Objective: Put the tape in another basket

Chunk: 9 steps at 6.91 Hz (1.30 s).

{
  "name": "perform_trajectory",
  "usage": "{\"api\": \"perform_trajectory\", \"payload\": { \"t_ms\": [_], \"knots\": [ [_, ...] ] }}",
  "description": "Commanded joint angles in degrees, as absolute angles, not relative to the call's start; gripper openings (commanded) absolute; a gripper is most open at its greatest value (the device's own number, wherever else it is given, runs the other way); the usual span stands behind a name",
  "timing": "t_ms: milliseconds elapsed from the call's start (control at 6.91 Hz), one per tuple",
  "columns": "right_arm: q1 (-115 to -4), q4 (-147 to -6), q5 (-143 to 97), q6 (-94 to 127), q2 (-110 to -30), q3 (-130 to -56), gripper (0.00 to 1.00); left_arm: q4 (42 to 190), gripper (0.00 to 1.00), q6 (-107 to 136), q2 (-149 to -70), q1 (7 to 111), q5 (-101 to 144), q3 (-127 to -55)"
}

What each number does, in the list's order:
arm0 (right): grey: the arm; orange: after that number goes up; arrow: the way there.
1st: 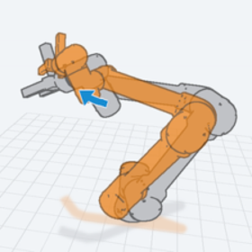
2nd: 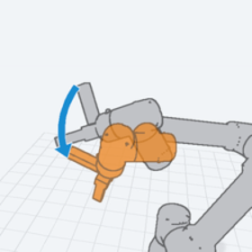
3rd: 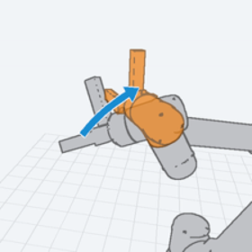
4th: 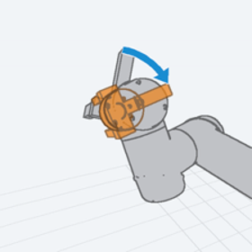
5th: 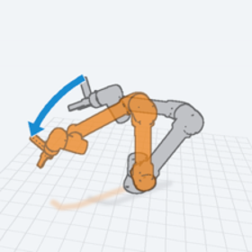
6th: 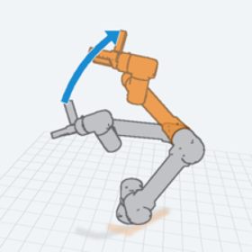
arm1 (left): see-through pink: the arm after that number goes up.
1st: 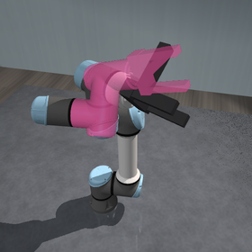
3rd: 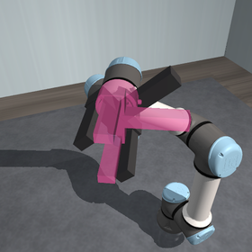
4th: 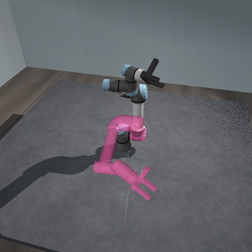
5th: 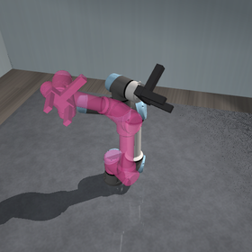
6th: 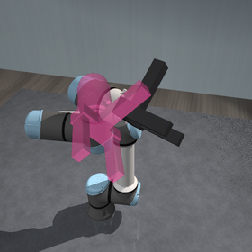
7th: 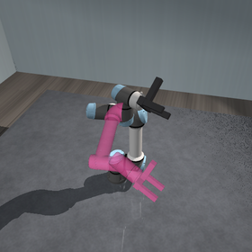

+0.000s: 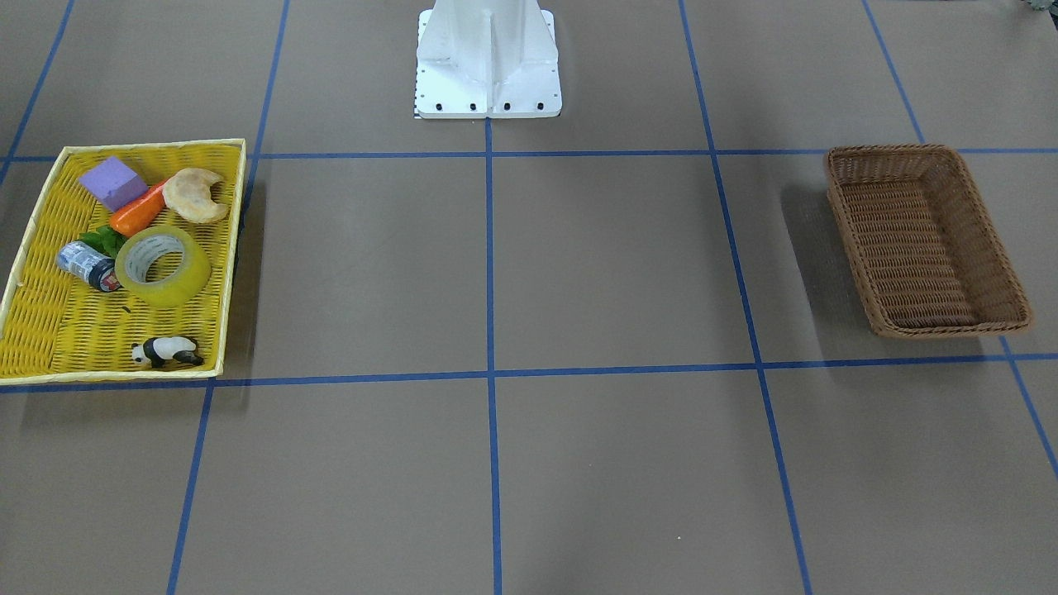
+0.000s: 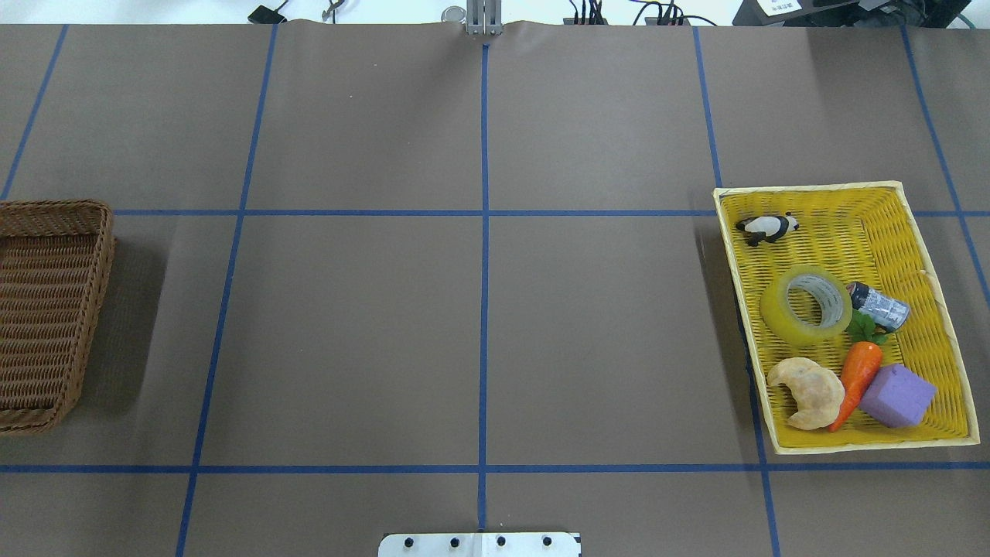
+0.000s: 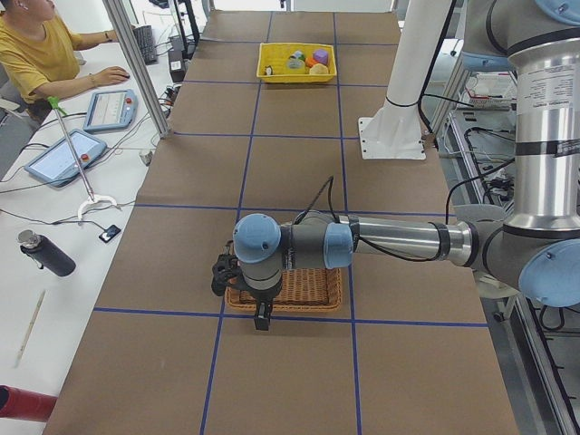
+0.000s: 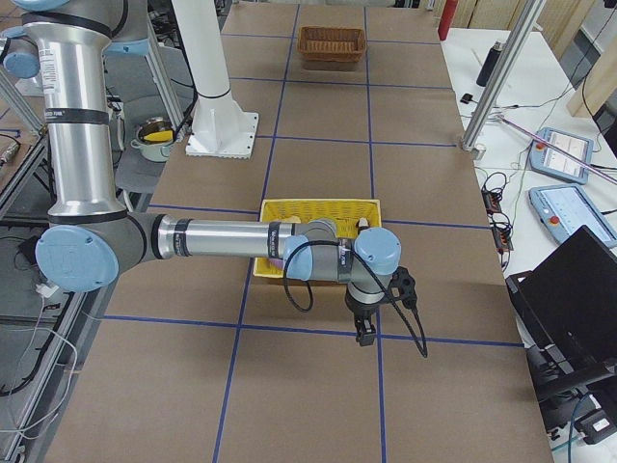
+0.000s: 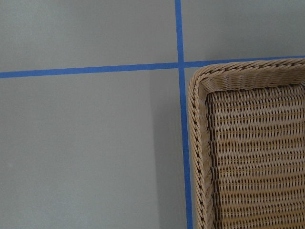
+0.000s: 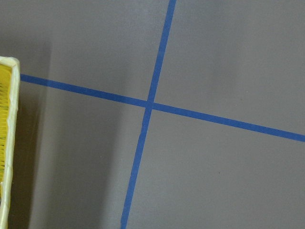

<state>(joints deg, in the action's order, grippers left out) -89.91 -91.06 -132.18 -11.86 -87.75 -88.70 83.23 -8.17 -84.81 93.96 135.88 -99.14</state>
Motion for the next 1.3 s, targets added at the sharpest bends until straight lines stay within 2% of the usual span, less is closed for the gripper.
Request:
{"api": "perform_trajectory", "payload": {
  "t_ms": [0,724,1158],
  "knots": [
    [-89.9,-91.1,-132.2,-11.9,-87.9,-88.7,1.00,83.2,0.99,-8.2,-84.8,94.0,135.9,-99.3],
    [-89.9,-91.1,-131.8,-11.8,-87.3,-89.9,1.00,86.3,0.99,-8.0,-84.9,94.0,135.9,-99.5],
    [-88.3,-88.3,-132.1,-11.2,-86.8,-94.5,1.00,88.8,0.99,-8.0,-85.5,94.0,135.9,-99.6]
  ]
}}
